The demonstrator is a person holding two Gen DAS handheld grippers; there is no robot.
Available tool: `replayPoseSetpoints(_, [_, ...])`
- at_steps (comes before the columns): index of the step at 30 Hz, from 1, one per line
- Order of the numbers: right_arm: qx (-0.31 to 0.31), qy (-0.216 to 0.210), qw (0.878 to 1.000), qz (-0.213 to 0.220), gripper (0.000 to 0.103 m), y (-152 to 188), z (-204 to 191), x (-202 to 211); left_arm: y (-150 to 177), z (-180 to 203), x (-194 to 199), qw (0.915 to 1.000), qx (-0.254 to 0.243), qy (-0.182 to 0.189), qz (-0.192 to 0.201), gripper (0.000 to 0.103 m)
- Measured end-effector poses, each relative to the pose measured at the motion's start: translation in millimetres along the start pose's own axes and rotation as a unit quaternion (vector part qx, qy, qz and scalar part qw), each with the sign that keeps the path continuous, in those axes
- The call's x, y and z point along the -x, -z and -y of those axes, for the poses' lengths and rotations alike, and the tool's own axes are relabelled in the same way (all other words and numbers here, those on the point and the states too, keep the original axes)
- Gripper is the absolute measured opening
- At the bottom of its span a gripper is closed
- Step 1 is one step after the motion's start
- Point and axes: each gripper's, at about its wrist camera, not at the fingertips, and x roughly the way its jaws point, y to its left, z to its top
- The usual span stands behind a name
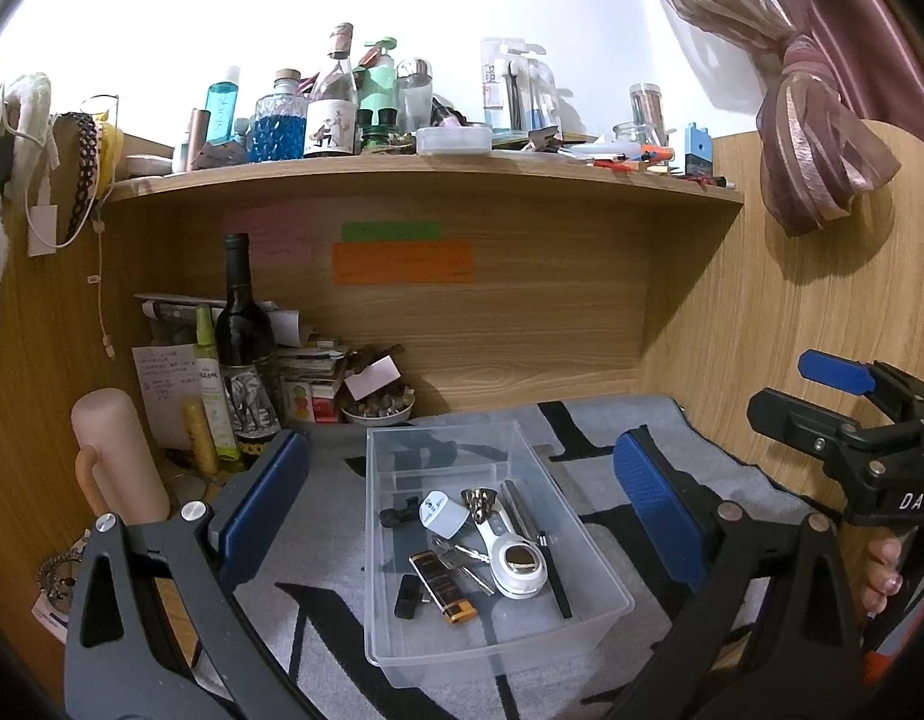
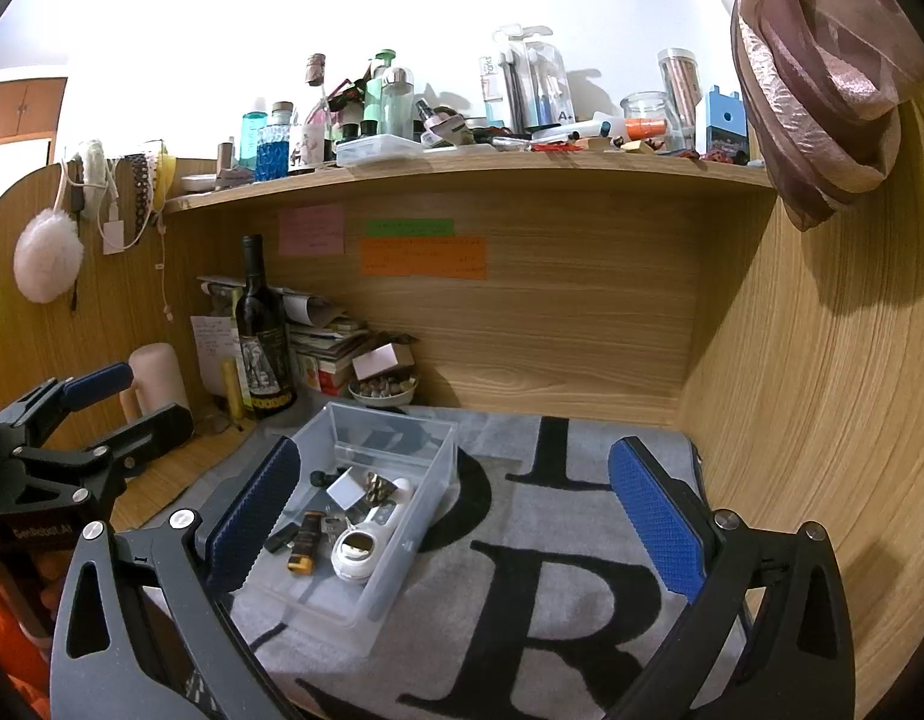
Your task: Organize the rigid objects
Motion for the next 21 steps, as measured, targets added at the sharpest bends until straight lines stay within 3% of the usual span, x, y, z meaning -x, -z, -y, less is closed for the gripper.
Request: replayPoseSetpoints(21, [0.006, -0.001, 1.0, -0.004, 0.103, 0.4, -0.2, -4.8, 0.0, -1.9, -2.1, 0.9999, 0.008, 0.014, -0.001, 0.103])
